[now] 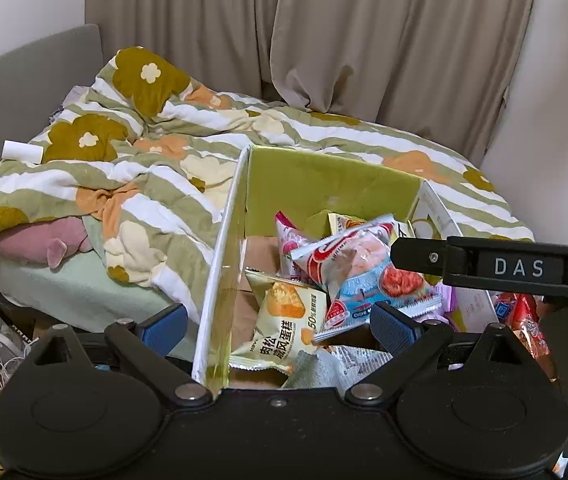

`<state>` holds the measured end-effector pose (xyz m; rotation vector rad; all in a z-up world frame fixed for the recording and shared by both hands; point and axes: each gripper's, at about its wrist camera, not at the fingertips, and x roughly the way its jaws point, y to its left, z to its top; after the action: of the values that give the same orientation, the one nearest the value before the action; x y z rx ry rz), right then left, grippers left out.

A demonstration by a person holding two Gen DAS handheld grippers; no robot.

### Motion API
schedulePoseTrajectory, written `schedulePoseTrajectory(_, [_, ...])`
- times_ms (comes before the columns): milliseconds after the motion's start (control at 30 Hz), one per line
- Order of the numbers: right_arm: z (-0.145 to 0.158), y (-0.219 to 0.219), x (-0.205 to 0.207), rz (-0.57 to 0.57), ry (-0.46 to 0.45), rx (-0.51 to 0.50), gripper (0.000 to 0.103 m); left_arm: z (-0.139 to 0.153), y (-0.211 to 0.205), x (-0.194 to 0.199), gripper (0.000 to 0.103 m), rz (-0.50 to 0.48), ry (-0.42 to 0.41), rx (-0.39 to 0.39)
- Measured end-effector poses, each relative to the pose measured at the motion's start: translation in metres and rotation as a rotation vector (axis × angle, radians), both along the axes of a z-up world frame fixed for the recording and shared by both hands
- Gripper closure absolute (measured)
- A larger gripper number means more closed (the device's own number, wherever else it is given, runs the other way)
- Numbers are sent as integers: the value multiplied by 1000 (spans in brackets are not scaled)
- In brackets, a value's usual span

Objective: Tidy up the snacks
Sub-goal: 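Carry both bags over the cardboard box and open both grippers to drop them, then move both tools back toward the snack pile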

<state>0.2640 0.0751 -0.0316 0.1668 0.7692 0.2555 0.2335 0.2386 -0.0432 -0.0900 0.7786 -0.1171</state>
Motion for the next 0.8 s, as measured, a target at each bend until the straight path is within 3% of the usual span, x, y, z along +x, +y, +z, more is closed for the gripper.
schedulePoseTrajectory(433, [15, -8, -33, -71, -93, -16, 0, 17, -6, -20, 3, -42, -59, 35])
schedulePoseTrajectory(800, [40, -39, -77, -153, -155, -4, 0, 28, -37, -36, 3, -167, -113, 29])
